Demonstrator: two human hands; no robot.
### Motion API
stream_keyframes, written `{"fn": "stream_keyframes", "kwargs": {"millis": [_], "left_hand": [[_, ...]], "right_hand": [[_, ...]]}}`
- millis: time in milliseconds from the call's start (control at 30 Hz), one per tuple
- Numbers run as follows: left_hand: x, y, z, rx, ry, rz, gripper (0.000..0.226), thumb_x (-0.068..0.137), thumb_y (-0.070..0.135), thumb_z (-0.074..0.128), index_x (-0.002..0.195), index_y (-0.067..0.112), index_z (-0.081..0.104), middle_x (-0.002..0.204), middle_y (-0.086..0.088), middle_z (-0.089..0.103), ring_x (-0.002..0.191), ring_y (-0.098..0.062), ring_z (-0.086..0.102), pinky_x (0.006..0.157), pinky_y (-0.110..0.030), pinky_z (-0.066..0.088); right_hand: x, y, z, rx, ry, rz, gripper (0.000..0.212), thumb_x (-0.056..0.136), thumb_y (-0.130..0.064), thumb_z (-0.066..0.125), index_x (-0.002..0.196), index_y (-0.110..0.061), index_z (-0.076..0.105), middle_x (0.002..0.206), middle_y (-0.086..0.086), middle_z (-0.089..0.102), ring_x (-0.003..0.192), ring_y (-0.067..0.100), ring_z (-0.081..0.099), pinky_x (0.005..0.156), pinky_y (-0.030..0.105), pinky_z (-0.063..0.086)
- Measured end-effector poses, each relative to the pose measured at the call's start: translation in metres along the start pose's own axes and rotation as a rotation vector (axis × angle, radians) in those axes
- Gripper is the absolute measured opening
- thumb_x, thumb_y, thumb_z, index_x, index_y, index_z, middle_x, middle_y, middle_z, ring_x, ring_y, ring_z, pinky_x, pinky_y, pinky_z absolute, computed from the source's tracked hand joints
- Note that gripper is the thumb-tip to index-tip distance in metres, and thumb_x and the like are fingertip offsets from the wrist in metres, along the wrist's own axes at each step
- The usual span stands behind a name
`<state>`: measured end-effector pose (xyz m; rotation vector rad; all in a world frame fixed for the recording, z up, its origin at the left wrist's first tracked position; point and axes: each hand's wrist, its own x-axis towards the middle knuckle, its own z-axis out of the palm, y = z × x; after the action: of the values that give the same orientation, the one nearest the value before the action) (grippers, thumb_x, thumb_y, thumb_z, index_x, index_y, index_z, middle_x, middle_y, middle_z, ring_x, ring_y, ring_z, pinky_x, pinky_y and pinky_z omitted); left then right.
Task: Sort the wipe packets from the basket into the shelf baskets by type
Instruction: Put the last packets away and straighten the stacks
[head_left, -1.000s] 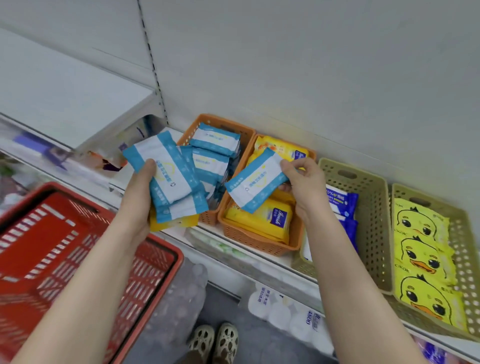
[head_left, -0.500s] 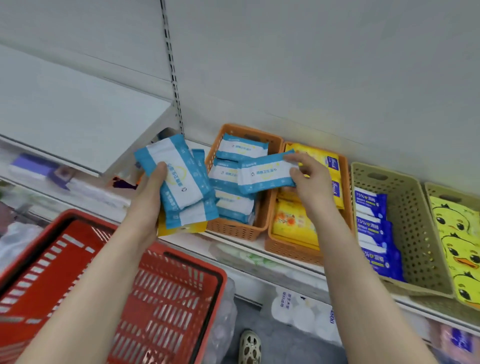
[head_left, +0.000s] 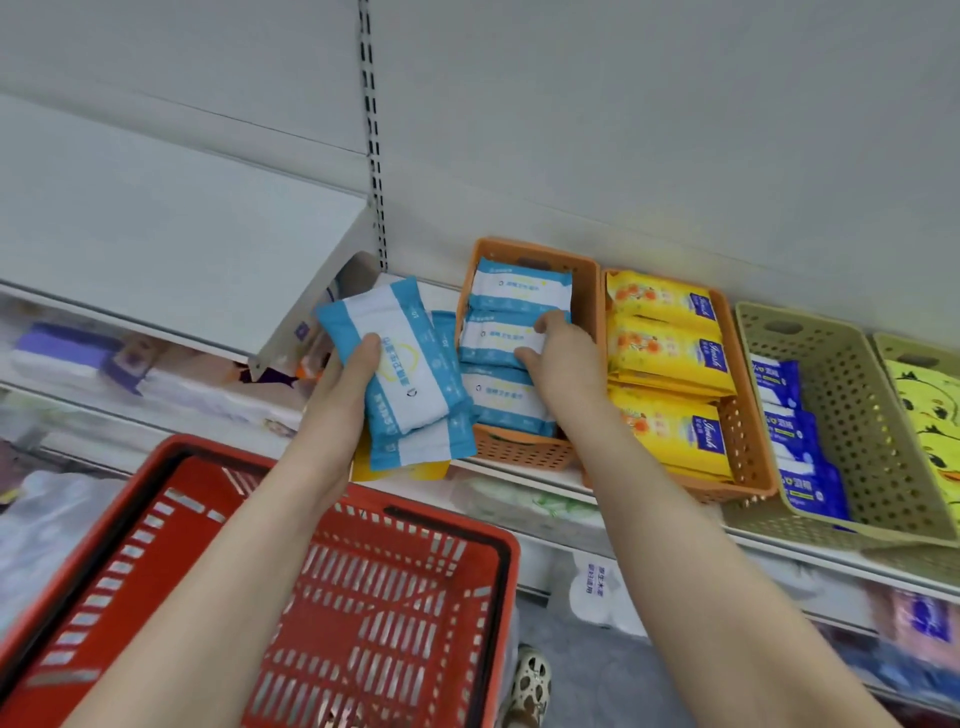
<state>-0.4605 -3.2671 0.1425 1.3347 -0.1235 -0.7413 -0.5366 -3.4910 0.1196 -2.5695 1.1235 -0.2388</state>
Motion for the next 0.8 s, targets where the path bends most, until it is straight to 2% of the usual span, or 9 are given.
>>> {"fn": "stream_keyframes", "kwargs": {"millis": [200,267,367,400,533,600,667,733,800], "left_hand": [[-0.003,0.007,0.010,0.014,-0.017,0.029,0.039,0.101,0.040,0.047,0.135,0.022,0.052,0.123,0.001,0.070,0.111,-0.016,0.067,0.098,-0.040,0.052],[-0.005,0.009,0.015,0.015,-0.020,0.047,0.032,0.102,0.038,0.046,0.131,0.025,0.052,0.120,0.003,0.070,0.106,-0.011,0.069,0.088,-0.032,0.056],[-0.008,0.010,0.024,0.016,-0.014,0.062,0.025,0.101,0.035,0.047,0.126,0.031,0.048,0.115,0.010,0.069,0.096,-0.002,0.070,0.076,-0.022,0.058],[-0.010,0.011,0.028,0.025,-0.018,0.070,0.025,0.102,0.034,0.047,0.126,0.031,0.047,0.114,0.013,0.068,0.093,0.001,0.070,0.074,-0.019,0.058],[-0.014,0.010,0.038,0.107,-0.013,0.094,0.036,0.104,0.045,0.033,0.135,0.028,0.039,0.118,0.021,0.058,0.091,0.018,0.062,0.077,-0.011,0.052],[-0.014,0.007,0.035,0.089,-0.034,0.049,0.049,0.102,0.054,0.027,0.140,0.028,0.042,0.123,0.013,0.062,0.106,0.004,0.064,0.090,-0.024,0.052],[-0.017,0.005,0.031,0.072,-0.052,0.021,0.046,0.103,0.052,0.028,0.138,0.028,0.046,0.120,0.009,0.067,0.107,-0.005,0.067,0.094,-0.033,0.053],[-0.021,0.006,0.030,0.079,-0.089,0.023,0.041,0.103,0.044,0.036,0.139,0.026,0.044,0.124,0.008,0.066,0.106,-0.004,0.067,0.091,-0.031,0.055],[-0.026,0.009,0.031,0.112,-0.089,0.085,0.033,0.101,0.031,0.049,0.134,0.027,0.044,0.117,0.014,0.066,0.096,0.004,0.068,0.077,-0.019,0.056]], "right_hand": [[0.004,-0.010,-0.011,-0.343,0.013,-0.089,0.036,0.092,-0.040,0.060,0.119,-0.016,0.063,0.128,0.010,0.045,0.113,0.027,0.045,0.076,0.033,0.040],[-0.001,-0.018,-0.029,-0.160,0.017,-0.104,0.029,0.093,-0.039,0.058,0.112,-0.018,0.067,0.120,0.006,0.054,0.107,0.024,0.051,0.078,0.033,0.042],[-0.032,-0.042,-0.056,0.562,-0.063,-0.052,0.029,0.092,-0.046,0.059,0.090,-0.018,0.067,0.087,-0.007,0.066,0.082,0.011,0.061,0.072,0.028,0.047],[-0.045,-0.050,-0.061,0.671,-0.135,-0.056,0.032,0.089,-0.050,0.063,0.088,-0.018,0.066,0.083,-0.009,0.066,0.077,0.007,0.061,0.069,0.024,0.046],[-0.076,-0.059,-0.055,0.637,-0.219,-0.093,0.045,0.072,-0.049,0.081,0.100,-0.020,0.060,0.087,-0.014,0.059,0.072,0.000,0.052,0.066,0.018,0.046],[-0.076,-0.055,-0.053,0.727,-0.233,-0.042,0.044,0.073,-0.041,0.083,0.103,-0.018,0.060,0.088,-0.011,0.058,0.072,0.001,0.052,0.066,0.017,0.046],[-0.077,-0.051,-0.054,0.806,-0.286,-0.015,0.040,0.076,-0.034,0.082,0.103,-0.016,0.060,0.094,-0.004,0.061,0.075,0.005,0.055,0.066,0.020,0.049],[-0.075,-0.048,-0.055,0.835,-0.316,-0.024,0.035,0.079,-0.029,0.080,0.104,-0.013,0.060,0.100,0.003,0.065,0.080,0.011,0.061,0.069,0.025,0.054],[-0.075,-0.047,-0.059,0.875,-0.334,-0.027,0.033,0.083,-0.031,0.077,0.106,-0.012,0.062,0.103,0.003,0.070,0.086,0.013,0.067,0.075,0.029,0.057]]}}
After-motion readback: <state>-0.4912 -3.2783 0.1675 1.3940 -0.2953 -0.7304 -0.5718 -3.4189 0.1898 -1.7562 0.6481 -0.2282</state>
